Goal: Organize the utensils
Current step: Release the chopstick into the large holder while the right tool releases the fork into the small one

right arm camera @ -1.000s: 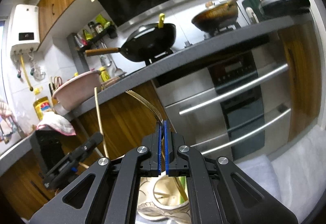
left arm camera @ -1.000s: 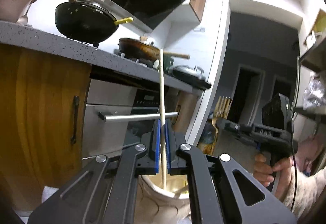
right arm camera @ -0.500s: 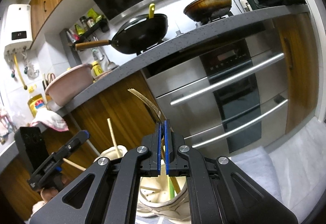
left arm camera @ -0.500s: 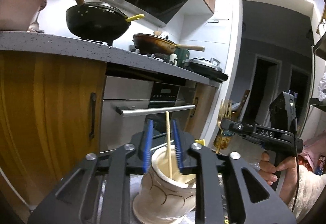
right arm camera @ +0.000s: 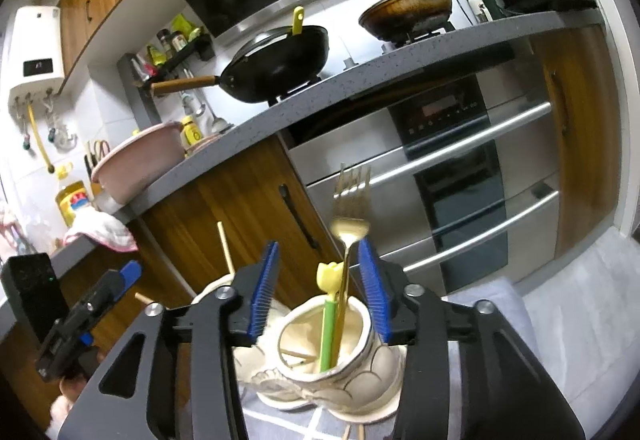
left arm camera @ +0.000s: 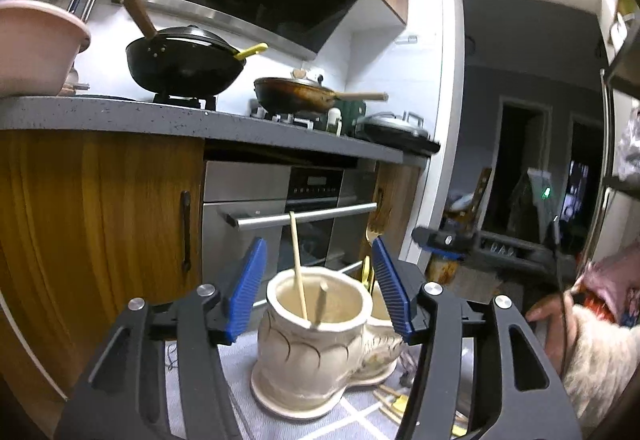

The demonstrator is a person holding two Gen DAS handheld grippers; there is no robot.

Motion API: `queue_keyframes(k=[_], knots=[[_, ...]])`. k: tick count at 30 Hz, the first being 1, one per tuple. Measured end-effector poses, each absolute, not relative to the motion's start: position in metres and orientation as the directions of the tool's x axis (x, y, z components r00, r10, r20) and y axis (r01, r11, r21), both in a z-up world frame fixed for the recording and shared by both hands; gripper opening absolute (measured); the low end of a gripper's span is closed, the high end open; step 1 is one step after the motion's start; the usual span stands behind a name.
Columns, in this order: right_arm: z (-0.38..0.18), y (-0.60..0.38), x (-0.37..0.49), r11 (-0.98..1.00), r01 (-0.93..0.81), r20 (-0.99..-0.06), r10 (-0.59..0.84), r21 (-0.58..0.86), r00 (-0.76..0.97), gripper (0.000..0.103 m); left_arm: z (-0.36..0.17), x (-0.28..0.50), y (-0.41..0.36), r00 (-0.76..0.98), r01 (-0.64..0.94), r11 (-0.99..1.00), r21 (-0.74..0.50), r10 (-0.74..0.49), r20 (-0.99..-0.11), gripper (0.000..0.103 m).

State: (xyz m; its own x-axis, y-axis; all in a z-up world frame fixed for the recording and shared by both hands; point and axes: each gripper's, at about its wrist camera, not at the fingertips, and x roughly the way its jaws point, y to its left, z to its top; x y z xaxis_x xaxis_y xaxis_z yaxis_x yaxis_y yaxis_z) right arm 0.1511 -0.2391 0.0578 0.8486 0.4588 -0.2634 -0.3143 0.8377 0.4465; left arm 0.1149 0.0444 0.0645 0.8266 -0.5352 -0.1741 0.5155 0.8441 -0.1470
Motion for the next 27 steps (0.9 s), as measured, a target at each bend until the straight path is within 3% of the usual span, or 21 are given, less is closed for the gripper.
queue_keyframes(k=[5,10,14,20,27], knots=[[0.057,-0.238,0.142,0.843,-0.314,-0.279,0.459,0.436,0.843,0.049,0.050,0.123,0.035,0.854,0.440,0.894,-0.088,-0.447,-0.266,0.055],[0.058,-0.235,0.131,0.849,-0.324,-0.280,0.459,0.417,0.843,0.051,0.042,0.136,0.049,0.897,0.311,0.943,-0.117,-0.332,-0.291,0.055],[0.056,-0.234,0.121,0.869,-0.318,-0.297,0.440,0.379,0.848,0.053,0.044,0.134,0.057,0.896,0.313,0.937,-0.158,-0.346,-0.279,0.055],[0.048,-0.241,0.111,0.892,-0.282,-0.339,0.403,0.353,0.850,0.057,0.050,0.118,0.048,0.894,0.341,0.933,-0.114,-0.360,-0.268,0.055],[0.034,-0.250,0.096,0.920,-0.238,-0.383,0.351,0.312,0.854,0.068,0.052,0.097,0.039,0.895,0.340,0.935,-0.100,-0.354,-0.270,0.060]])
